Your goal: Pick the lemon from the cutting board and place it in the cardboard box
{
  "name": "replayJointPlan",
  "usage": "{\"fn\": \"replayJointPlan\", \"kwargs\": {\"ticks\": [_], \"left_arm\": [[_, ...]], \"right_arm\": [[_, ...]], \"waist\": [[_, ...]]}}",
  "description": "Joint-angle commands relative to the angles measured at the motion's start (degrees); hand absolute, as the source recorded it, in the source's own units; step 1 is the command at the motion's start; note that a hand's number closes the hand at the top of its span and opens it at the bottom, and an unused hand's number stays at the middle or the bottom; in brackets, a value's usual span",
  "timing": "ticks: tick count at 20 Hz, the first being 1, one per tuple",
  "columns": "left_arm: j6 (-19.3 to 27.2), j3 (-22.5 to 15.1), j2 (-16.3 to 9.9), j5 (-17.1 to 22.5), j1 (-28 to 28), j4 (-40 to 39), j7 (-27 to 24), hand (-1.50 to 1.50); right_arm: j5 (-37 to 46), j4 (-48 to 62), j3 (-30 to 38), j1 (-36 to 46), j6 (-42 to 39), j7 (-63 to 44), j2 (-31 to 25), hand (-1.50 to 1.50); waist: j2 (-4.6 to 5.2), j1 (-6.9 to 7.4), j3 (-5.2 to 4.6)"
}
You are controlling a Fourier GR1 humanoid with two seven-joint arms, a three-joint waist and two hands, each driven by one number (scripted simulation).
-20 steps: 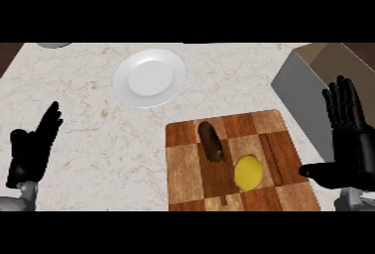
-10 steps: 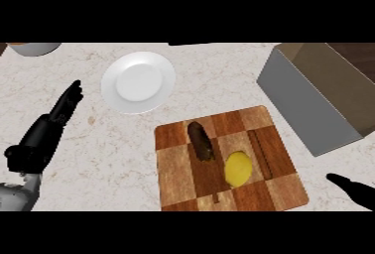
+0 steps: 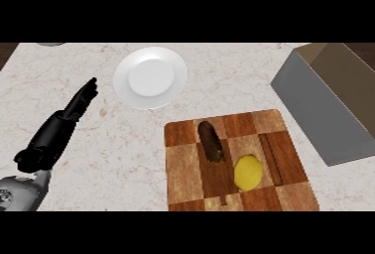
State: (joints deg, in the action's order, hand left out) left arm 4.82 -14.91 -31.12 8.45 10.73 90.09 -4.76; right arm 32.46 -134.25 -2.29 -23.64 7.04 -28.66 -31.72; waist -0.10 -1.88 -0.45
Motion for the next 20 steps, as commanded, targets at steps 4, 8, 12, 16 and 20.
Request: {"fn": "replayJointPlan", "kwargs": {"ticks": [4, 8, 12, 16, 20], "left_arm": [[-2.85, 0.23, -0.16, 0.53, 3.19, -0.76, -0.44, 0.00], [-2.61, -1.11, 1.75, -0.77, 4.62, -2.47, -0.44, 0.00], [-3.22, -0.96, 2.32, -0.01, 4.62, -2.09, 0.06, 0.00], [-4.53, -0.14, 1.48, 0.63, 5.00, -2.17, 0.86, 0.00], [-3.84, -0.16, 2.31, -0.79, 4.53, -4.19, -1.27, 0.00]], "right_arm": [[5.23, -8.78, -9.07, 3.19, -16.16, -20.88, -8.60, -1.50], [6.17, -6.77, -17.21, 12.37, -22.26, -33.03, -8.76, -1.50], [4.25, -4.44, -23.70, 21.57, -27.45, -45.36, -5.35, -1.50], [2.94, 1.18, -27.66, 27.61, -29.32, -51.40, -1.03, -1.50], [3.70, 3.57, -30.76, 30.90, -29.96, -55.70, 4.04, -1.50]], "waist": [[0.58, 2.77, -0.18], [0.69, 3.44, -0.09], [0.52, 4.60, -0.14], [0.44, 4.69, -0.07], [0.36, 3.81, -0.08]]}}
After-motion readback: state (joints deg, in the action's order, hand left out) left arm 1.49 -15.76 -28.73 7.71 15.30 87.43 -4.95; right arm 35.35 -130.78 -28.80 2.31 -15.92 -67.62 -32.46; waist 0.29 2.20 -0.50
